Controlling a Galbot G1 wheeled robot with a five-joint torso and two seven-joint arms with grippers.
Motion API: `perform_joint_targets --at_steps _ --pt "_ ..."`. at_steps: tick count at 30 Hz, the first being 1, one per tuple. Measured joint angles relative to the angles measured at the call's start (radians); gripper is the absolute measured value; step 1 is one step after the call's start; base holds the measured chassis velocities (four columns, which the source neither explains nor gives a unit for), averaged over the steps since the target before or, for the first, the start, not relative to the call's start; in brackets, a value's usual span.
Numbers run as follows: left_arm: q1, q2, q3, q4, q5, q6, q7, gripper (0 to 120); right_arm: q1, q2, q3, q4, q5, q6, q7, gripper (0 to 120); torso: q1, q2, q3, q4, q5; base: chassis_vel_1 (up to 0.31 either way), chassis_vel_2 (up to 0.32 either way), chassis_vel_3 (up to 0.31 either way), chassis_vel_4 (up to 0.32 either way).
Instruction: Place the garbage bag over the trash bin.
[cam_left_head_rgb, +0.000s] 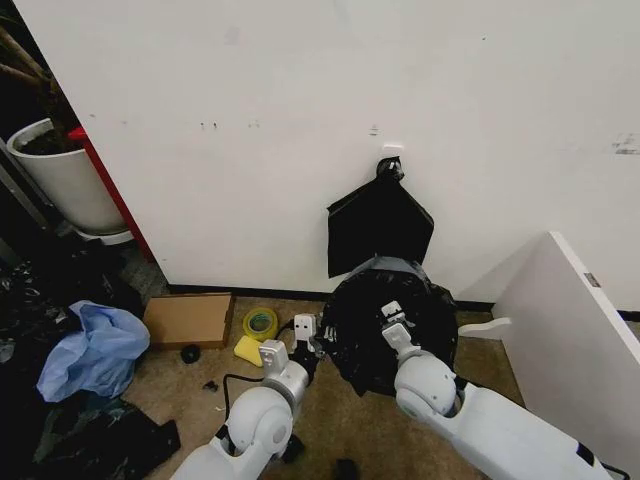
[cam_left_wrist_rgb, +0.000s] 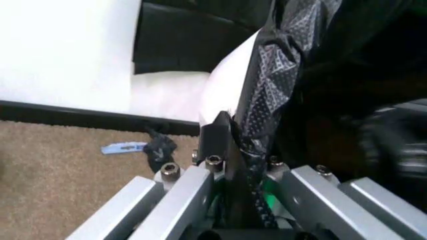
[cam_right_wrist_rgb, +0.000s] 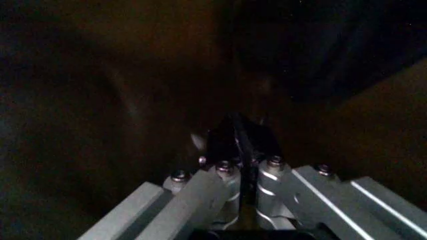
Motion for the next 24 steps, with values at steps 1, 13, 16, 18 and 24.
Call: perform_joint_targets --at_steps 1,13,16,18,24 --pt "-0.004 -0.003 -0.004 0.004 -0.001 -0.001 0.000 0 -0.024 -0.012 0.017 0.018 -0.021 0.099 -0.043 0 0.000 0.000 0.000 0.0000 0.0001 0.000 0.000 0.000 0.000" --pt "0.040 -0.004 -0.086 -0.009 0.012 0.001 -0.002 0 -0.117 -0.051 0.082 0.104 -0.087 0.671 -0.425 25 0.000 0.000 0.000 -0.0001 0.0000 0.000 0.000 0.000 0.000" --pt "0.054 0.000 -0.093 -0.019 0.020 0.002 -0.002 0 -0.137 -0.072 0.093 0.120 -0.139 0.726 -0.479 34 0.000 0.000 0.000 0.0000 0.0000 0.000 0.000 0.000 0.000" --pt "0.060 0.002 -0.096 -0.025 0.024 0.002 -0.002 0 -0.161 -0.095 0.107 0.144 -0.181 0.749 -0.504 45 0.000 0.000 0.000 0.0001 0.0001 0.000 0.000 0.000 0.000" --pt "0.067 0.002 -0.095 -0.026 0.033 0.002 -0.002 0 -0.213 -0.143 0.134 0.229 -0.285 0.701 -0.431 66 0.000 0.000 0.000 -0.0002 0.0003 0.000 0.000 0.000 0.000"
